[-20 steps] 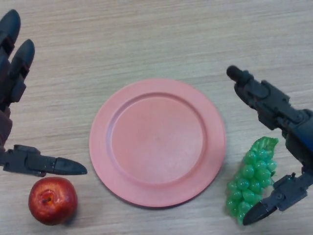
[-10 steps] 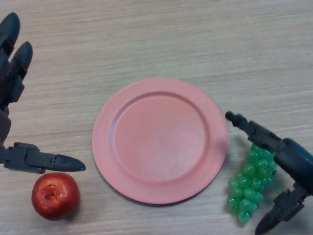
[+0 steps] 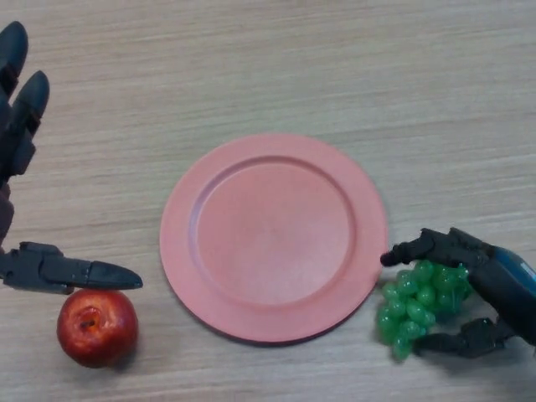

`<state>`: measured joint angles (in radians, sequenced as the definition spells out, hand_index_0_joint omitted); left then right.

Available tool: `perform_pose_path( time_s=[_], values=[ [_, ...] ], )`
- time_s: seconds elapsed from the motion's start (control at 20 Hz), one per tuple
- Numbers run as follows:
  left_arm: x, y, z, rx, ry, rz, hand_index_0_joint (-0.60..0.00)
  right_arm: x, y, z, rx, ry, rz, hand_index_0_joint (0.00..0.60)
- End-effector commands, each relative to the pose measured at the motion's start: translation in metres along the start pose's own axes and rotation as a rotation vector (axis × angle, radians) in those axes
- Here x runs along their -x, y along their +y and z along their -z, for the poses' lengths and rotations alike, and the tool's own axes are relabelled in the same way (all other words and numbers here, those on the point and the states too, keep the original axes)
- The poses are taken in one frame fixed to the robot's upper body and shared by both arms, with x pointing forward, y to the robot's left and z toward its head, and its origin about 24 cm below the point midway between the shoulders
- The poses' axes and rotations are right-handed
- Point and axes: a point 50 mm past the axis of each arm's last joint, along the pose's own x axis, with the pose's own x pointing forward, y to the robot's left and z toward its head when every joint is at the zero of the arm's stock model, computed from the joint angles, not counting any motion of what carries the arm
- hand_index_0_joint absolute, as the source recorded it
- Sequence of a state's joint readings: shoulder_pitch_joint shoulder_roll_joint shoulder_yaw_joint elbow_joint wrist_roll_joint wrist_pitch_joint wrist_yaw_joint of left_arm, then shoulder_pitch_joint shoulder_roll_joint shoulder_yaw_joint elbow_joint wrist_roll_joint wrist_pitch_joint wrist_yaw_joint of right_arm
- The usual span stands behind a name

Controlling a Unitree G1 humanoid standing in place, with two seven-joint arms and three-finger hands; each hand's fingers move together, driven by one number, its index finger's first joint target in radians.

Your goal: Pick up the green grapes and place it on the plate

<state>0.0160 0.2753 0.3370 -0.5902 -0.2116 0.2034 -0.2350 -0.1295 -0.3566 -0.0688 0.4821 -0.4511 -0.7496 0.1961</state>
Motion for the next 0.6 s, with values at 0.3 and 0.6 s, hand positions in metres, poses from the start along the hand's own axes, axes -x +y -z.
perform_pose_path(
  time_s=[0.3,0.6],
  values=[
    [0.006,0.015,-0.048,-0.079,-0.278,-0.057,0.0,0.01,-0.064,-0.067,-0.043,-0.097,-0.023,0.6],
    [0.01,0.017,-0.058,0.034,-0.305,-0.029,0.0,-0.038,-0.093,-0.166,-0.108,-0.271,0.048,0.6]
  ],
)
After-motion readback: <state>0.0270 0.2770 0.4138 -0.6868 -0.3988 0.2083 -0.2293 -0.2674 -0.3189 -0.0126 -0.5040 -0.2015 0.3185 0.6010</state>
